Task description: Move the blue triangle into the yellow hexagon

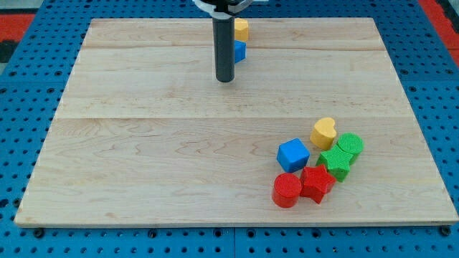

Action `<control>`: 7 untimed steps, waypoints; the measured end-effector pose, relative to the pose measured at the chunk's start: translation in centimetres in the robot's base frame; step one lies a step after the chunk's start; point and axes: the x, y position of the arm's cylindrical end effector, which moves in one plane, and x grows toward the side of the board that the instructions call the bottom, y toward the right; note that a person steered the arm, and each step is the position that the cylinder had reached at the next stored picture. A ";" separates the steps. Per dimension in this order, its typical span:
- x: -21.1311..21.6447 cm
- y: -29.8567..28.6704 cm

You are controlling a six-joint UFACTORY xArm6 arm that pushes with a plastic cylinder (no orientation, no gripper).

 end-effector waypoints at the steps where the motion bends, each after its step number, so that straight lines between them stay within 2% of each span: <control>1: -3.5 1.3; 2: -6.8 2.4; 7: -7.8 2.6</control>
